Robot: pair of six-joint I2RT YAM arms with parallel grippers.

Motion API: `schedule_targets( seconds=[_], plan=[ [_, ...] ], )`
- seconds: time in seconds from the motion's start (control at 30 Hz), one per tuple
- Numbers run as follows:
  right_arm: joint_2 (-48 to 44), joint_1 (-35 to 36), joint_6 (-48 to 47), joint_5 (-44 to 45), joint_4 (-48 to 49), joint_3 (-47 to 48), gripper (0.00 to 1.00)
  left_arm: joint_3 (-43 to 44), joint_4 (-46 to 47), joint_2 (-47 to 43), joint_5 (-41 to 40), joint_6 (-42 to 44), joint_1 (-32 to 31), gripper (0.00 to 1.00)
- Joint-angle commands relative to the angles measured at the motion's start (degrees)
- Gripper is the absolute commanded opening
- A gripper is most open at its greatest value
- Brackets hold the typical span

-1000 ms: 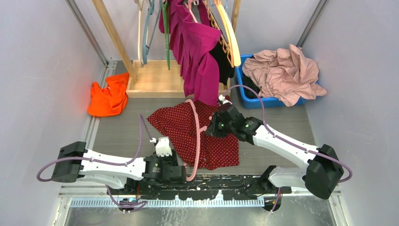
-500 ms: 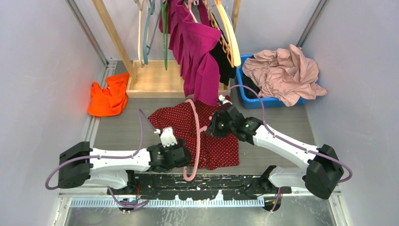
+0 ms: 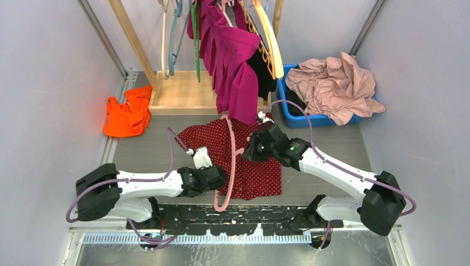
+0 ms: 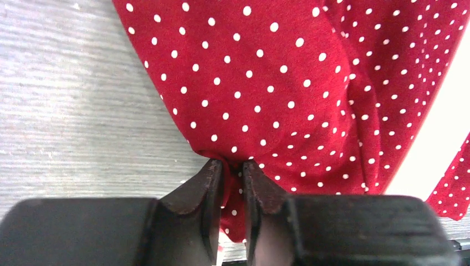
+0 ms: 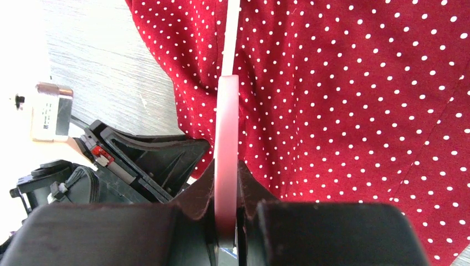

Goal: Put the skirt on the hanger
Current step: Hang the skirt on the hanger.

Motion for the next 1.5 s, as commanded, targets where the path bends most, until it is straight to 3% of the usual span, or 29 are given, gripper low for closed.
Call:
schedule_targets(
  seconds=[0.0,0.5,0.87,1.17,1.2,1.23,1.27,1.47],
  plan=[
    [-3.36,-0.16,-0.47,1.20,0.38,0.46,0.01,1.93,-3.63,-1.22,-0.96,5.83,1.92,0.15],
    [-2.13,-0.60,-2.39,1.32,-2.37,1.56,0.01,3.76,-22.59,-22.32,0.40,8.69,1.89,0.10],
    [-2.17,-1.18,-4.78,2.41,-7.08,3.60,0.01,5.17,-27.72,-26.99,0.64,9.31,1.88,0.12],
    [-1.54,-1.22,-4.72,1.00,-6.50,3.71,0.01,-0.73,-16.63,-21.26,2.54,8.75,1.93,0.54],
    [-1.60,-1.22,-4.74,0.93,-6.64,3.80,0.01,-0.79,-15.86,-20.28,2.19,8.66,1.93,0.67],
    [-1.78,-1.22,-4.75,0.85,-6.77,3.90,0.01,-0.72,-15.01,-19.42,1.86,8.53,1.97,0.75],
    [-2.04,-1.22,-4.78,0.63,-6.91,3.90,0.01,-0.73,-13.77,-18.61,1.70,8.65,1.98,0.91],
    [-3.55,-1.22,-4.23,-0.47,-7.80,2.72,0.01,1.27,-9.41,-13.68,0.80,9.07,1.98,1.00]
  ],
)
